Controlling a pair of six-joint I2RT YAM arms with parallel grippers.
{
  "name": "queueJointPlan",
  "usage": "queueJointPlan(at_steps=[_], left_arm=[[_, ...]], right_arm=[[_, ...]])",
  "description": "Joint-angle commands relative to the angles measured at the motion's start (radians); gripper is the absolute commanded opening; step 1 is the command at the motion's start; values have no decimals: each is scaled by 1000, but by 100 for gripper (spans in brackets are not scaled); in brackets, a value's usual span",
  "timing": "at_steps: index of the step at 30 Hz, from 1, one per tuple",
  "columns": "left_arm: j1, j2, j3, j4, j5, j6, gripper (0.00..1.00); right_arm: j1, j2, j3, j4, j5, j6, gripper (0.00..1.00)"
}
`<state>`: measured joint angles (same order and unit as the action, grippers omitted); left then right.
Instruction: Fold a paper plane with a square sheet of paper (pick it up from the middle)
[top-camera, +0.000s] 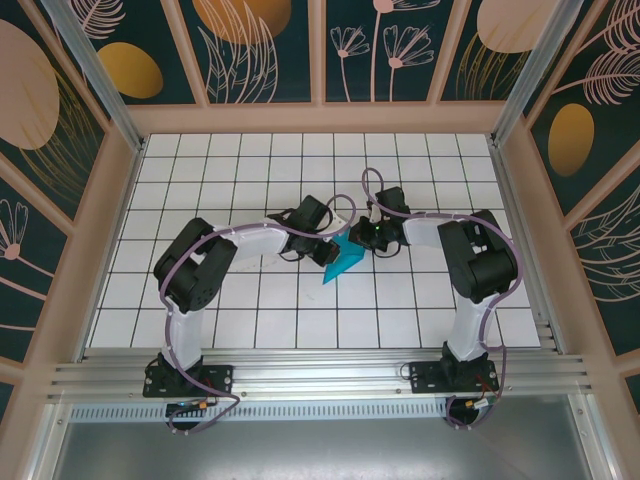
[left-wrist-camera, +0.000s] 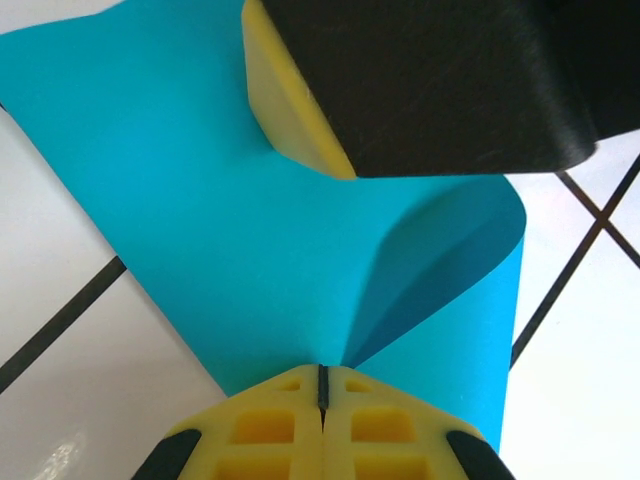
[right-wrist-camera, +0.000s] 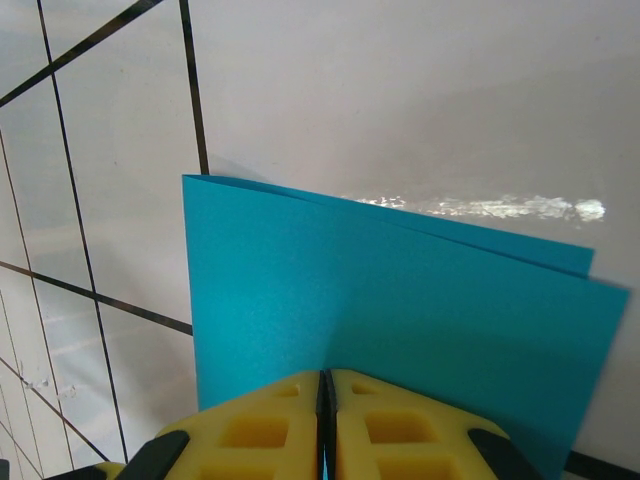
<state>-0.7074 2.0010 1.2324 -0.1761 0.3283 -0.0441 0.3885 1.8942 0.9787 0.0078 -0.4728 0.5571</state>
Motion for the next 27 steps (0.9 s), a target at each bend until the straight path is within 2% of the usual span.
queueJointPlan(at_steps=[1, 27], left_arm=[[1, 15, 22, 11, -11, 27, 6], [1, 50, 7, 35, -28, 31, 6]], right_arm=[[6, 48, -47, -53, 53, 9, 13], [12, 47, -45, -51, 54, 20, 14]])
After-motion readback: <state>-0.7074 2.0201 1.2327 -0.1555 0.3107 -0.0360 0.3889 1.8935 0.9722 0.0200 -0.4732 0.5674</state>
